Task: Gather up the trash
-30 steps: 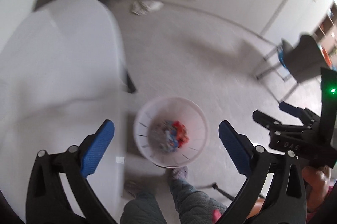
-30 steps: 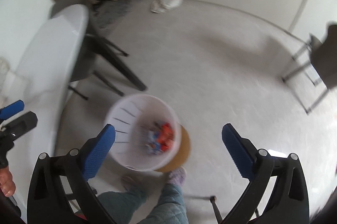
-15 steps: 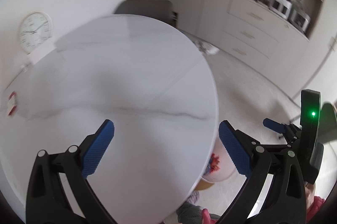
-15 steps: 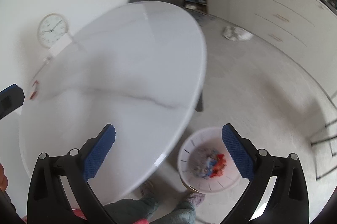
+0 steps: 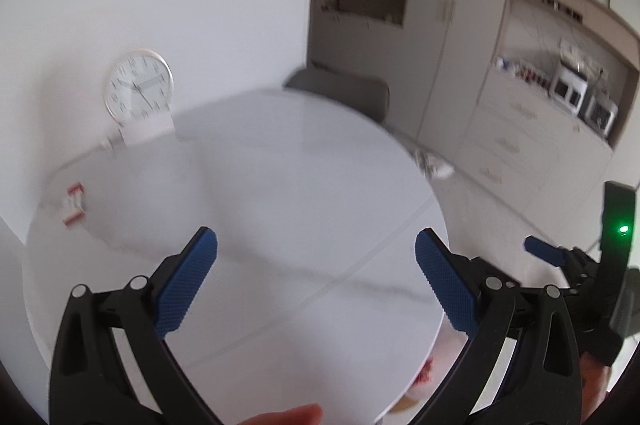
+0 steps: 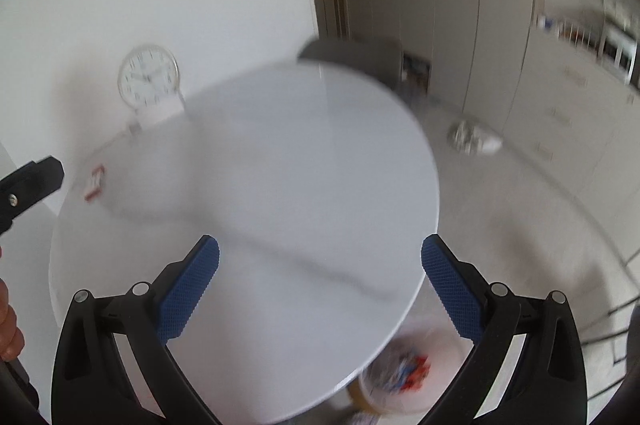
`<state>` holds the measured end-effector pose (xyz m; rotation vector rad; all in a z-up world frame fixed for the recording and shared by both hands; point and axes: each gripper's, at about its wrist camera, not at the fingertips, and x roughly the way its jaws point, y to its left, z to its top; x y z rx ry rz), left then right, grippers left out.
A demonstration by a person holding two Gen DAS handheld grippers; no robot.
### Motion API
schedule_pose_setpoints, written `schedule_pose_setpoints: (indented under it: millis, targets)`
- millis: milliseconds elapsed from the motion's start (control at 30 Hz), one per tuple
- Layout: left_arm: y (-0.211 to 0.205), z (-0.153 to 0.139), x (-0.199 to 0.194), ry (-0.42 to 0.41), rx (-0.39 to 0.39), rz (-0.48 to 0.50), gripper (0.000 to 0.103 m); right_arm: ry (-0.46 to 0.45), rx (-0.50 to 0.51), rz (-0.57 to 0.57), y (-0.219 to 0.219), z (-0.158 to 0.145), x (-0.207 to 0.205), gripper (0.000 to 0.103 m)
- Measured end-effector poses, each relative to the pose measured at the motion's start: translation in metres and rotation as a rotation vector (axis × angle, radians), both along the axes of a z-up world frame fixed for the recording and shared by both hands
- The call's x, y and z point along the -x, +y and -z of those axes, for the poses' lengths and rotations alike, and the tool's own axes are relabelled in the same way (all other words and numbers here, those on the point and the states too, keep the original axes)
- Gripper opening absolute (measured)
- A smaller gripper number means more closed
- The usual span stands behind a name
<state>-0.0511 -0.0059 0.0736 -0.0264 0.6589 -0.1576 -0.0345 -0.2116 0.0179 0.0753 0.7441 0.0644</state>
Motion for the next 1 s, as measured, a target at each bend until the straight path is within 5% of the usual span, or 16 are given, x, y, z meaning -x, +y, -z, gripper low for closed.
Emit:
schedule_pose_setpoints:
  millis: [200,367,1000]
  targets:
    - [0.018,-0.075,0.004,-0.146,-0.036,-0.106,0.095,-0.187,0.021,-0.024,0.011,-0.100,-0.005,0.101]
    - [0.022,-0.106,0.014,-0.191,-0.045,-0.165,0.095,-0.270,-0.007,-0.014,0.009,-0.143,-0.003,0.101]
    - [0.019,-0.073,0.007,-0.072,-0.044,-0.168,0.095,-0.191,0.009,-0.022,0.015,-0.119,-0.010,0.101]
